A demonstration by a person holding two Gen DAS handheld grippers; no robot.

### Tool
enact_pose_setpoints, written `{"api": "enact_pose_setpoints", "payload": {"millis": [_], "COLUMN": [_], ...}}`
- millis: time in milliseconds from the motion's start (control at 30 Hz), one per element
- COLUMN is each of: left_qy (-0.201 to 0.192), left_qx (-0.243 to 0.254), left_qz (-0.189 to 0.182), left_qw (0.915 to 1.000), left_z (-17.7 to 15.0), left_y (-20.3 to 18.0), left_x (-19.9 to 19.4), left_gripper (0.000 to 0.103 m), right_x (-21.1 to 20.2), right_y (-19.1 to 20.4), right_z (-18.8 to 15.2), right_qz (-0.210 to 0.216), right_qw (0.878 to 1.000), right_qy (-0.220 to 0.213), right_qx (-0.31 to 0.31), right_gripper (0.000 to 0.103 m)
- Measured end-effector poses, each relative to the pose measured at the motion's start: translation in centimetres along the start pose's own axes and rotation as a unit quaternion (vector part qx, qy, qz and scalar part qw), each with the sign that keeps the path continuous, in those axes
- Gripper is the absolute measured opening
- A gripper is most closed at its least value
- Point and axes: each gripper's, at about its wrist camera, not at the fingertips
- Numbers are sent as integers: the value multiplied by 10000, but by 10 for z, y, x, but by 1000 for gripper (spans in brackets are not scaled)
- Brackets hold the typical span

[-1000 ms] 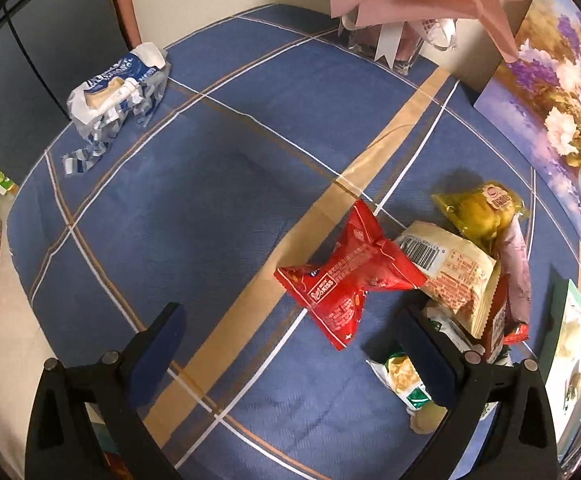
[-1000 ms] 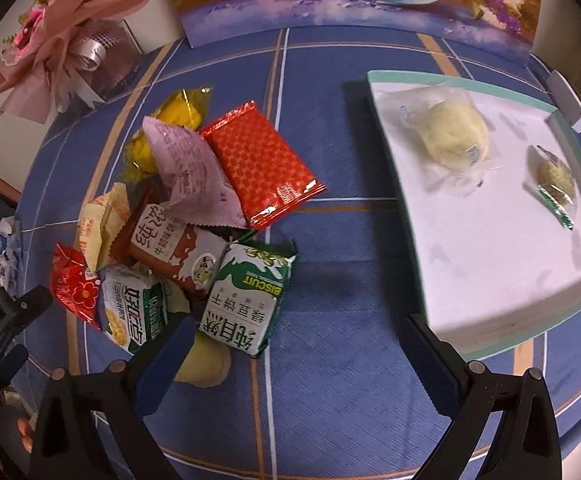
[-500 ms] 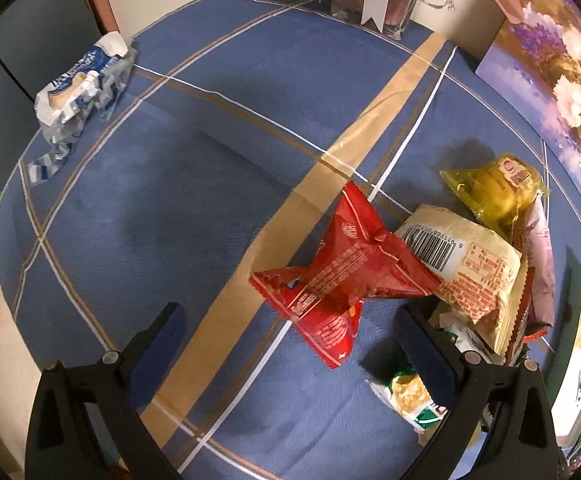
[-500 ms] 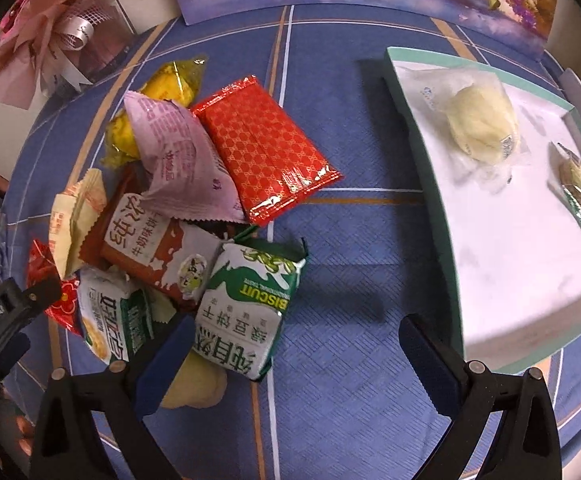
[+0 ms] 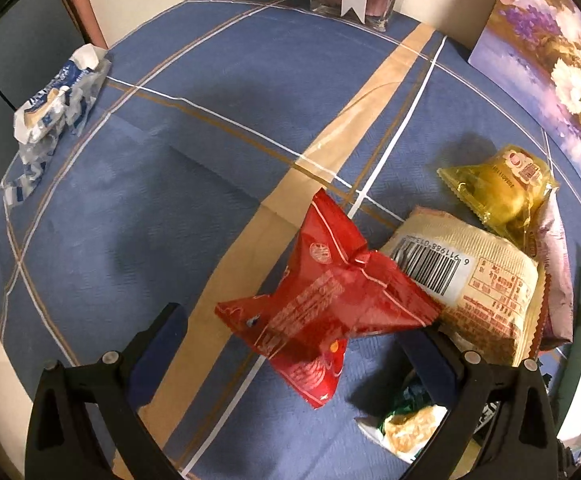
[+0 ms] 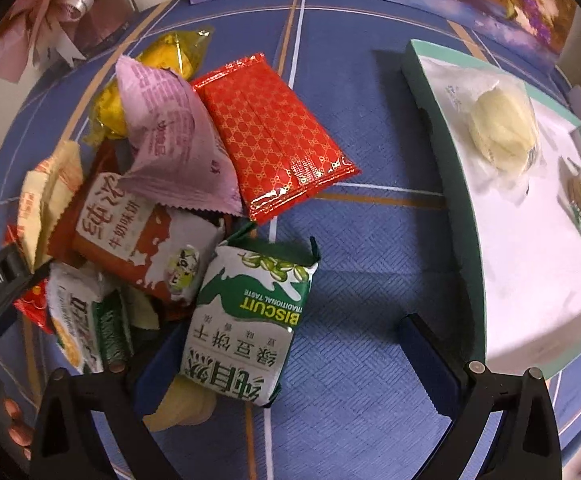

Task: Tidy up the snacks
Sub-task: 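Move both tools back over the snack pile, then grasp the green-white BISCUIT pack with the right tool while the left tool grasps the red foil pack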

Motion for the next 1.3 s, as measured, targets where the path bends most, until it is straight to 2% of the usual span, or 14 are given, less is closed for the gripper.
{"api": "enact_pose_setpoints", "payload": {"millis": [267,433,767,867,933,1000,1200,1300], "left_qy": [31,-93,-170,-208,-224,-226,-108,-11], "left_qx": [34,118,220,243,252,287,344,311], "left_qz": [11,-3,-81,-97,-105,-127,-60,-72], "left_qw": [10000,9999,9996,9994,9994,9993,9993,9995], "left_z": [1,6,9,6,6,6,6,5], "left_y": [-4,-5,4,7,7,7,6,4], "left_x": [14,19,20,13,9,5,1,1], "left_gripper": [103,103,100,89,75,65,57,57], "right_x": [12,17,0,-2,-3,-5,-13,-17], "right_y": [16,22,4,-2,-6,-11,-26,-33], "right_z": [3,1,-8,-7,-8,-9,-10,-11], "right_qz": [-85,-76,-37,-5,-2,7,1,13], "right_qw": [9999,9998,9998,9998,9997,9996,9993,9992], "right_qy": [-85,-138,-141,-162,-190,-217,-329,-364], "right_qx": [-77,-120,-147,-136,-172,-167,-150,-177], "right_gripper": [103,103,103,103,102,99,81,72]}}
Point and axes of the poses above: each gripper's, at about its wrist camera, not at the fingertips, and x roughly the way its jaws point, y to its left, z to its top, and after that the axes turned 6 degrees about -x, right-handed
